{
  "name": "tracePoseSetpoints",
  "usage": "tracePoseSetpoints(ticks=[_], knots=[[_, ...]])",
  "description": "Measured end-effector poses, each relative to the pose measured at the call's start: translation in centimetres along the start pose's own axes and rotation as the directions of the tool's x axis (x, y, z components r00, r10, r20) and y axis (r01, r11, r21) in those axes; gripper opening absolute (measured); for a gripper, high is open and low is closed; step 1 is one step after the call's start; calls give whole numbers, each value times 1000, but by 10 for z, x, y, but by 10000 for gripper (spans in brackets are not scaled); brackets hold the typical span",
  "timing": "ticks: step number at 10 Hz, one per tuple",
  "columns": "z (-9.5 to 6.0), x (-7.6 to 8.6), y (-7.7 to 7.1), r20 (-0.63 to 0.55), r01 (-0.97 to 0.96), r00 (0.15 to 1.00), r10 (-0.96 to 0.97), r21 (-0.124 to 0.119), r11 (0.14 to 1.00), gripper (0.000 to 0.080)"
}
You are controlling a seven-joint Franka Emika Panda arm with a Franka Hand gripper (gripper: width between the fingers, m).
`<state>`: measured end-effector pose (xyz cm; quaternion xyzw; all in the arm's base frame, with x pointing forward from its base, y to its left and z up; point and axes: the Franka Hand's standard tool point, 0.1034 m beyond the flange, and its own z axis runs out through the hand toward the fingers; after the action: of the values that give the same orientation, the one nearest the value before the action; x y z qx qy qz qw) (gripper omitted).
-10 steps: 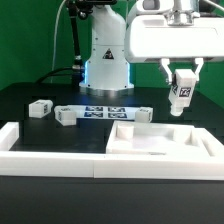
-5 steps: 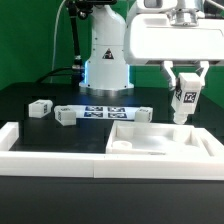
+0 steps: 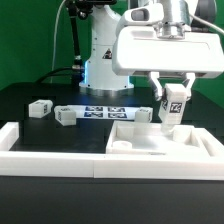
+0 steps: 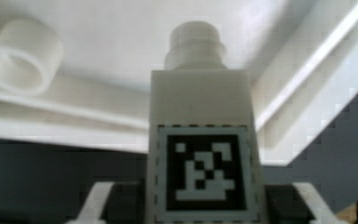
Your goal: Assemble one leg
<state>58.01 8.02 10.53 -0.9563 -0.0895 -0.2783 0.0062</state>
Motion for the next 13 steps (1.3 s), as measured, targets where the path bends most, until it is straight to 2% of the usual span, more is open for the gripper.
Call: tracePoseSetpoints(ticks=[3, 4, 8, 9, 11, 13], knots=[[16, 17, -5, -6, -4, 1000, 4, 9, 1000, 292], [16, 21, -8, -12, -2, 1000, 2, 12, 1000, 292], [16, 18, -6, -8, -3, 1000, 3, 10, 1000, 292], [18, 19, -11, -5, -2, 1000, 2, 15, 1000, 292], [24, 28, -19, -5, 8, 1000, -8, 26, 1000, 292], [29, 33, -18, -10, 7, 1000, -6, 26, 1000, 292]])
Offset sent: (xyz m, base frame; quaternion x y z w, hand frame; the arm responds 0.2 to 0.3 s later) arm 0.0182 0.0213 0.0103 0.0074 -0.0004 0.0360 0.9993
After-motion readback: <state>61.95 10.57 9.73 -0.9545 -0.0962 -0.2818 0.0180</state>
